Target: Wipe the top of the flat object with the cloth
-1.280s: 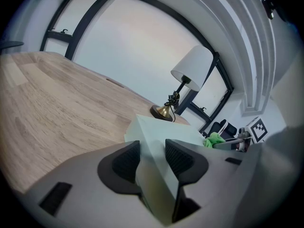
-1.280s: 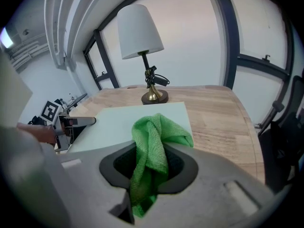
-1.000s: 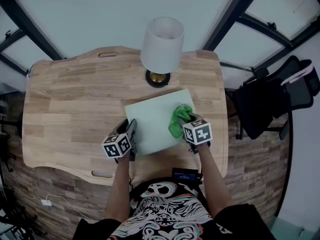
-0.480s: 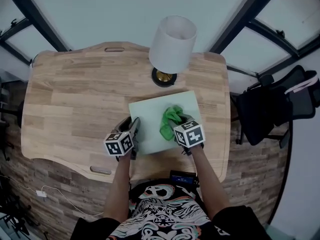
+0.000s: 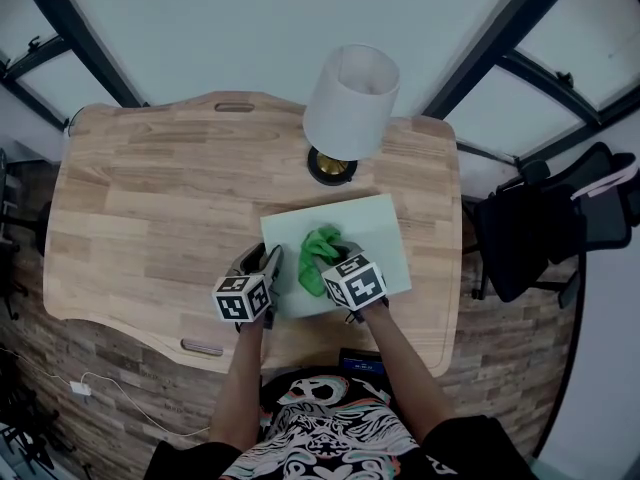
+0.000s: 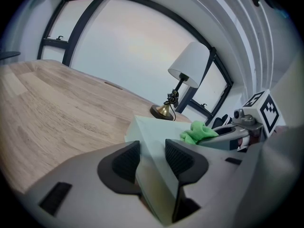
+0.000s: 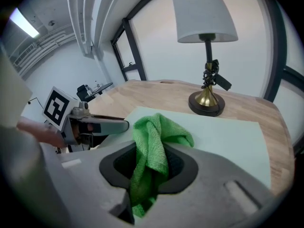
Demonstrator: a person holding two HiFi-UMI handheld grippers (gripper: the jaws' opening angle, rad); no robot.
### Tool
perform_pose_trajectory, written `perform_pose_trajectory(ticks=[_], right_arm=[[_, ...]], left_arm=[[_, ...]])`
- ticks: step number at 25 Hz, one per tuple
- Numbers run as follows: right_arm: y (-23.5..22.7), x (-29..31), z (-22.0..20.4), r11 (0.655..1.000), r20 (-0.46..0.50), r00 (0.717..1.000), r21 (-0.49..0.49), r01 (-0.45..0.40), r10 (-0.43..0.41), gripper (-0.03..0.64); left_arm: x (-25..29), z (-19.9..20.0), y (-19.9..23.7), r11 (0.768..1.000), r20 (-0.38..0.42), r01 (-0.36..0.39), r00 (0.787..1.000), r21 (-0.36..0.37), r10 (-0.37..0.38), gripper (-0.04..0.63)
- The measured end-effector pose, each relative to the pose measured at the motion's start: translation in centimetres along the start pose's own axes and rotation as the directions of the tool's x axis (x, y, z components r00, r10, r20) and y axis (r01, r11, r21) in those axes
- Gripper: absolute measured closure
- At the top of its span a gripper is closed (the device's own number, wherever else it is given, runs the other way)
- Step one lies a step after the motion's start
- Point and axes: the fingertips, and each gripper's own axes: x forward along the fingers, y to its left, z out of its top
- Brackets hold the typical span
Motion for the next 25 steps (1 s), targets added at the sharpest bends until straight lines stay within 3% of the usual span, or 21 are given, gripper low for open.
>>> perform_pose_trajectory(ticks=[7,11,14,17,20,22,25], right_arm=[[1.8,0.5,0.3,0.996,0.039,0.996,0.002,-0.085,0.085,0.531],[1.8,-0.1,0.6,0.995,0.072,0.993,-0.022,-0.093,0.094,0.531],[0.7,-1.4,0.7,0.999,0.137,0.990,-0.051,-0.005,0.012,0.531],[-1.0,-3.3,0.6,0.993,0.194,0.977,-0.056,0.102,-0.090,0.531],[-2.1,-5.5,0.9,0.986,0.243,0.957,-0.020,0.168,-0.158,0.531],[-2.5,-7.0,1.0,0.979,0.265,0.945,-0.012,0.201,-0.191,0.531],[-3.3,-9.9,1.2,0.966,0.302,0.919,0.018,0.259,-0.252,0.531]], left_arm=[[0.0,0.0,-0.1,0.997,-0.040,-0.033,0.999,0.068,0.036,0.428],[-0.2,0.5,-0.3,0.981,-0.034,-0.069,0.997,0.183,0.076,0.428],[-0.7,1.4,-0.9,0.957,0.010,-0.097,0.995,0.274,0.099,0.428],[-1.3,3.1,-2.1,0.953,0.083,-0.099,0.993,0.286,0.079,0.428],[-1.7,4.3,-3.6,0.949,0.095,-0.078,0.994,0.305,0.052,0.435],[-2.0,4.7,-4.8,0.956,0.082,-0.045,0.996,0.289,0.022,0.522],[-2.7,5.6,-6.8,0.952,0.094,-0.022,0.996,0.305,-0.007,0.561]])
